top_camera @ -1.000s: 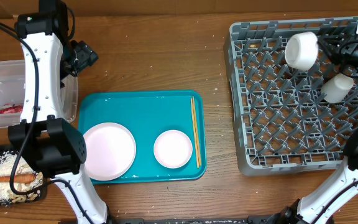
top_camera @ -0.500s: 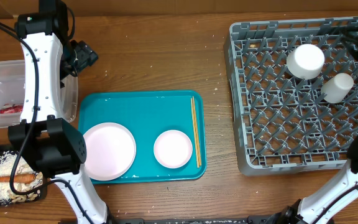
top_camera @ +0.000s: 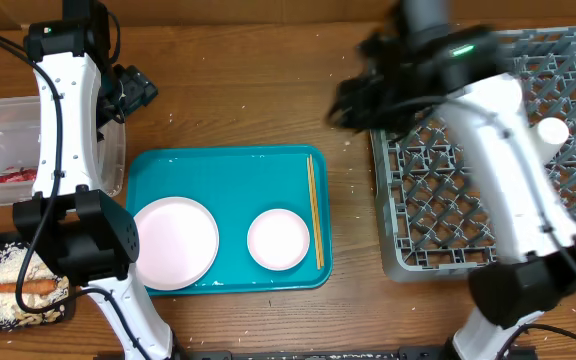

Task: Sort waste into correct bins and load items into the dishwasher
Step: 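Reach the right gripper to the small white plate and grasp it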

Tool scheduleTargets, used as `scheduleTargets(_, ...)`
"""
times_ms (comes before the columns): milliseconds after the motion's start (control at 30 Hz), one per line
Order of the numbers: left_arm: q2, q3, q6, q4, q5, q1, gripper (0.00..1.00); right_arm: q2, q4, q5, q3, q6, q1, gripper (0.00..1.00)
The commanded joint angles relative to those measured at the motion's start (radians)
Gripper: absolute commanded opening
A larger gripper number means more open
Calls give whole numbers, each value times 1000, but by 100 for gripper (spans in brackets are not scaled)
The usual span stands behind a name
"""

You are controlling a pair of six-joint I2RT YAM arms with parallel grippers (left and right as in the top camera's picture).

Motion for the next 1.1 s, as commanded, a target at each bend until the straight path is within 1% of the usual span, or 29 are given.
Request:
scheduleTargets(0, -5, 8, -6, -3, -3, -4, 100, -2, 78, 72, -142, 129, 222, 71)
scheduleTargets(33, -5, 8, -6, -3, -3, -4, 100, -2, 123, 72, -193, 146, 286, 71)
scheduleTargets(167, -5, 8, -6, -3, -3, -4, 100, -2, 243, 72, -315, 184, 423, 71)
scheduleTargets(200, -5, 8, -6, -3, -3, -4, 100, -1, 263, 76, -335, 184, 444, 72)
scheduleTargets(233, -5, 8, -6, -3, -3, -4, 100, 0, 299, 96, -375, 188, 481, 75)
scheduleTargets(300, -5, 8, -6, -3, -3, -4, 100, 0, 326, 127, -414, 187, 510, 75)
scheduleTargets(533, -5, 8, -6, -3, -3, -4, 100, 11, 399, 159, -539, 143, 547, 75)
scheduleTargets(667, -5, 8, -6, -3, -3, -4, 100, 88, 372, 159, -540, 79, 552, 75)
scheduleTargets(867, -5, 8, -6, -3, -3, -4, 100, 152, 343, 168, -540, 70, 555, 73)
scheduleTargets(933, -5, 8, -6, -3, -3, -4, 100, 153, 338, 193, -540, 70, 562, 68)
scheduleTargets(1000, -5, 8, -6, -3, -3, -4, 100, 159, 340, 219, -540, 71, 573, 61)
scheduleTargets(1033, -5, 8, -6, -3, -3, -4, 100, 164, 343, 220, -540, 70, 576, 60)
scheduleTargets(1067, -5, 8, -6, -3, -3, -4, 100, 177, 349, 223, -540, 71, 586, 51)
